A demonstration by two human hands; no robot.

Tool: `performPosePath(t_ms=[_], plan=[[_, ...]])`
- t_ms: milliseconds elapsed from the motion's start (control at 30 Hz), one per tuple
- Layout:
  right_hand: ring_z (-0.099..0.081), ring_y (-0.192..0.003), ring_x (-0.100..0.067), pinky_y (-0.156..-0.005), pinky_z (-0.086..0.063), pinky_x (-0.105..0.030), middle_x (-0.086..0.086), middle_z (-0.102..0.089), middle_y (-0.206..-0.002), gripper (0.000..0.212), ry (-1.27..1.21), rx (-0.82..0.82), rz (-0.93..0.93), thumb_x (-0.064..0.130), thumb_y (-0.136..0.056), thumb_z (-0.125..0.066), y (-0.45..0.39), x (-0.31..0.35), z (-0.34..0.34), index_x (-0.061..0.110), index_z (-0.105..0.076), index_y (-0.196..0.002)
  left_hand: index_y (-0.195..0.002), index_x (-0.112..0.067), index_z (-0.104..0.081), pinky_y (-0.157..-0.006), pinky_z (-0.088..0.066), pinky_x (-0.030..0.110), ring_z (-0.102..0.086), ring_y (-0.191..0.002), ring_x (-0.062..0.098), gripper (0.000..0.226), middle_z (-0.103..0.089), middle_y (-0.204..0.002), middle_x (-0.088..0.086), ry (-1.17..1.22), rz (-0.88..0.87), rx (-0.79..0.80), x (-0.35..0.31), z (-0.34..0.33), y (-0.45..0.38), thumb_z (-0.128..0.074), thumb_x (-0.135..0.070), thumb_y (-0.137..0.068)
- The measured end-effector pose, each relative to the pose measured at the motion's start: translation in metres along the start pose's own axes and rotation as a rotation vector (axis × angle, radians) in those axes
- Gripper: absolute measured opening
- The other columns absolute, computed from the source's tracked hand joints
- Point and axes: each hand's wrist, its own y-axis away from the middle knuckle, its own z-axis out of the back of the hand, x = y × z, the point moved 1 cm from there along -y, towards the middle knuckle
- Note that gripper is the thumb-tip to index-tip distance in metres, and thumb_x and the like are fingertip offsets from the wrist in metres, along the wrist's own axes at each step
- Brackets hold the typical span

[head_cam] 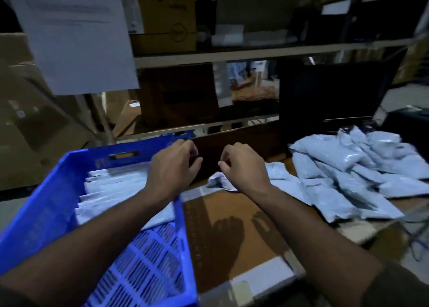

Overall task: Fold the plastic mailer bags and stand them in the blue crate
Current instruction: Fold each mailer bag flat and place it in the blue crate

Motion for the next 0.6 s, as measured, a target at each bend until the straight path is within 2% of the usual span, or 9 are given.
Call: performPosePath(t_ms=[100,233,300,367,467,533,600], plan=[[-0.052,-0.090,-0.015,-0.064,-0.038,-0.030,0.006,-0.059,-0.091,0.011,0.046,0.008,-0.091,0.036,-0.095,-0.062,0.018,-0.053,0.014,0.025,-0.064,-0.093,-0.106,-0.024,-0.064,-0.063,-0.049,0.032,-0.061,-0.081,0.014,0.022,-0.062,-0.097,-0.007,0.020,-0.069,0.071,-0.041,-0.029,-0.013,-0.065,-0.043,-0.094],[-0.054,-0.092,-0.017,-0.065,-0.039,-0.032,0.005,-0.059,-0.092,0.012,0.086,0.007,-0.198,0.036,-0.095,-0.061,0.034,-0.125,0.032,0.025,-0.063,-0.093,-0.108,-0.028,-0.062,-0.063,-0.035,0.026,-0.059,-0.083,0.012,0.021,-0.061,-0.100,-0.009,0.027,-0.128,0.183,-0.100,-0.073,-0.032,-0.061,-0.045,-0.096],[-0.056,-0.089,-0.018,-0.062,-0.036,-0.031,0.006,-0.056,-0.084,0.012,0.100,0.010,-0.249,0.034,-0.094,-0.061,0.037,-0.161,0.041,0.024,-0.062,-0.088,-0.112,-0.028,-0.062,-0.063,-0.040,0.026,-0.058,-0.084,0.010,0.023,-0.062,-0.106,-0.009,0.054,-0.138,0.225,-0.130,-0.095,-0.044,-0.061,-0.045,-0.097],[-0.058,-0.089,-0.020,-0.060,-0.039,-0.032,0.004,-0.059,-0.083,0.013,0.118,0.011,-0.287,0.031,-0.093,-0.062,0.037,-0.199,0.050,0.022,-0.063,-0.084,-0.117,-0.028,-0.061,-0.066,-0.047,0.027,-0.060,-0.086,0.011,0.027,-0.063,-0.110,-0.008,0.085,-0.154,0.264,-0.159,-0.117,-0.058,-0.062,-0.045,-0.096],[-0.056,-0.099,-0.022,-0.067,-0.044,-0.033,0.000,-0.062,-0.096,0.011,0.144,0.005,-0.348,0.029,-0.092,-0.063,0.031,-0.258,0.059,0.019,-0.067,-0.095,-0.119,-0.028,-0.060,-0.068,-0.047,0.029,-0.061,-0.088,0.013,0.029,-0.061,-0.114,-0.008,0.113,-0.169,0.288,-0.199,-0.152,-0.078,-0.061,-0.046,-0.096],[-0.054,-0.105,-0.025,-0.072,-0.047,-0.036,-0.004,-0.060,-0.103,0.017,0.176,0.013,-0.374,0.030,-0.092,-0.064,0.024,-0.295,0.061,0.018,-0.066,-0.105,-0.121,-0.026,-0.059,-0.069,-0.044,0.031,-0.062,-0.093,0.016,0.031,-0.060,-0.116,-0.006,0.144,-0.135,0.301,-0.222,-0.176,-0.089,-0.061,-0.045,-0.097],[-0.053,-0.107,-0.028,-0.077,-0.048,-0.038,-0.006,-0.058,-0.106,0.023,0.209,0.047,-0.362,0.029,-0.091,-0.066,0.015,-0.326,0.057,0.015,-0.063,-0.109,-0.121,-0.024,-0.059,-0.076,-0.050,0.034,-0.063,-0.098,0.019,0.032,-0.061,-0.117,-0.004,0.190,-0.073,0.318,-0.239,-0.200,-0.095,-0.062,-0.045,-0.096]])
